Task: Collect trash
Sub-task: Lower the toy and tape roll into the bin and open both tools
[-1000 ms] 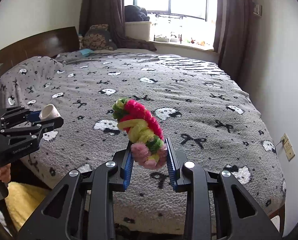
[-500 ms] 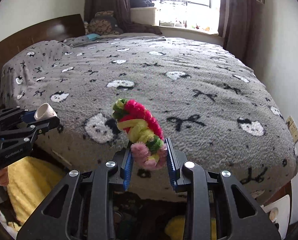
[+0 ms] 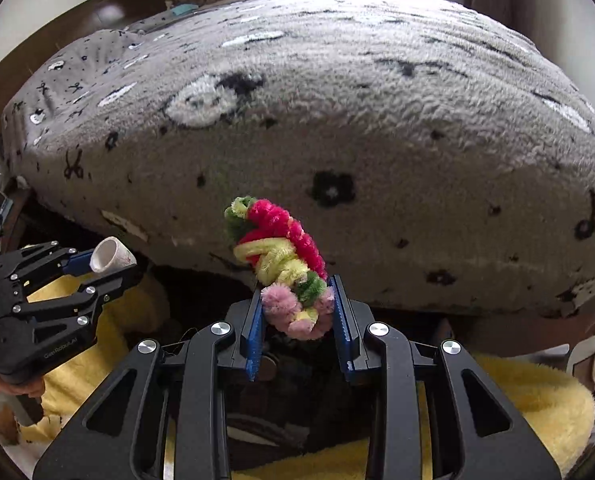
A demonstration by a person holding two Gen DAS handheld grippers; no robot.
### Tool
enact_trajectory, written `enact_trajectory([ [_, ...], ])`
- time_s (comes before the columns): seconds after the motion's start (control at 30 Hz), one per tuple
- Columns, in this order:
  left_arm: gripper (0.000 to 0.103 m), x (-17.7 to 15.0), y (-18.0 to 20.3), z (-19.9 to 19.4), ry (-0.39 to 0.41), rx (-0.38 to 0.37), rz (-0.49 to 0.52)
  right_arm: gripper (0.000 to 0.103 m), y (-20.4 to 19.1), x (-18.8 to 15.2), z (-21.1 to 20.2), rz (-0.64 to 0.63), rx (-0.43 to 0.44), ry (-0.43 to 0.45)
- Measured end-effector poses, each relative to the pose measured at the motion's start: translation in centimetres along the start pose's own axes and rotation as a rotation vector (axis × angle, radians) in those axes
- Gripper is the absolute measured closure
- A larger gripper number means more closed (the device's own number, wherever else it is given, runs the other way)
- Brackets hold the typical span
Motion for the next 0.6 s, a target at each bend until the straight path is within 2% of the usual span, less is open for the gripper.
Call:
enact_trajectory([
  [0.17,0.072,-2.1,-0.8,3.8,-0.12,-0.037,-0.041,0.072,-0.4,-1.6,3.5,0.003,0.012,-0.099],
  [0.33,0.072,-2.8,-1.3,6.4,-0.214,-0.096,-0.057,0.072,-0.6,-2.9,6.8,0.018,0.031,-0.199],
  [0.6,0.071,-3.4,-0.8,8.3,-0.286,-0.156,-0.043,0.071,-1.0,-3.2,8.9,0.029,0.05,-0.261],
])
Point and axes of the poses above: each gripper's, at about its wrist camera, not at the fingertips, and z roughly the way its jaws point, y to its right, x to its top, the point moved 2 cm from there along z, roughly the way its jaws point, and after that the axes turned 4 degrees about -x, right-handed, at the moved point
